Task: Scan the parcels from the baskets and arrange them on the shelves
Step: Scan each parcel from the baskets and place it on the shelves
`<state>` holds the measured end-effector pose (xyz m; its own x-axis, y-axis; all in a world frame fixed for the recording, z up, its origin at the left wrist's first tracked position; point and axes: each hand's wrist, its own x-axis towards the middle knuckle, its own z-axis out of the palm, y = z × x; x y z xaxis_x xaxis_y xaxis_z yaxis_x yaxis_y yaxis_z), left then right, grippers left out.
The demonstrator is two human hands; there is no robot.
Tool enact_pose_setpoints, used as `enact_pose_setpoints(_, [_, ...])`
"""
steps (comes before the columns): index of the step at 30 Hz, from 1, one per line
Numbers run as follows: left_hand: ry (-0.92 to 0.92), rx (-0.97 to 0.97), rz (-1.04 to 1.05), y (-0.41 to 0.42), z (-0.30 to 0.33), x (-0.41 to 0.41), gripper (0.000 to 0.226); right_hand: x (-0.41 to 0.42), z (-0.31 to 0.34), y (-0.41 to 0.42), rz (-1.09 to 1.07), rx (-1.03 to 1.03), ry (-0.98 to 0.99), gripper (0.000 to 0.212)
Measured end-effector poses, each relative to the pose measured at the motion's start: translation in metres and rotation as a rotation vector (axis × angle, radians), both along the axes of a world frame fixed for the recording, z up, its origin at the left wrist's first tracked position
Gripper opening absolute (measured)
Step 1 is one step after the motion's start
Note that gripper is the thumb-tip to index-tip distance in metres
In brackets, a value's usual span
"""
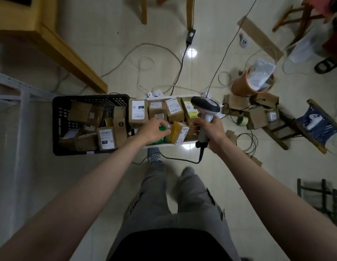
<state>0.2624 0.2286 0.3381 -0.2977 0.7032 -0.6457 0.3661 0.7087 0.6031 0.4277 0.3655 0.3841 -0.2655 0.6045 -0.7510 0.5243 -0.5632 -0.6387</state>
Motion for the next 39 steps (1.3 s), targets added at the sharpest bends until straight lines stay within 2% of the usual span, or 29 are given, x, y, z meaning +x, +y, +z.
enact_pose_setpoints(5, [-0.036,-0.097,0.074,0.034,-0.049,0.020,0.036,0.014,-0.051,0.043,0.047,-0.030,-0.023,0.011])
enact_pose_setpoints(13, [-0.012,-0.234,0.393,0.057,-0.156,0.074,0.046,0.045,-0.184,0.096,0.251,-0.147,-0.119,0.009])
enact_pose_setpoints(18, [-0.064,-0.330,0.503,0.059,-0.237,0.106,0.071,0.064,-0.266,0.106,0.343,-0.197,-0.136,0.019])
enact_pose_setpoints(23, [-0.005,-0.343,0.533,0.063,-0.321,0.117,0.098,0.066,-0.343,0.102,0.376,-0.204,-0.113,0.032])
enact_pose_setpoints(26, [0.029,-0.336,0.561,0.066,-0.362,0.114,0.107,0.067,-0.375,0.093,0.367,-0.207,-0.104,0.032])
enact_pose_setpoints(32, [0.043,-0.335,0.578,0.067,-0.393,0.115,0.097,0.070,-0.387,0.081,0.343,-0.230,-0.092,0.030])
enact_pose_setpoints(36, [0.033,-0.307,0.644,0.062,-0.374,0.117,0.093,0.074,-0.361,0.080,0.306,-0.203,-0.091,0.033])
enact_pose_setpoints(39, [-0.056,-0.269,0.800,0.051,-0.347,0.117,0.093,0.078,-0.327,0.081,0.354,-0.166,-0.073,0.027])
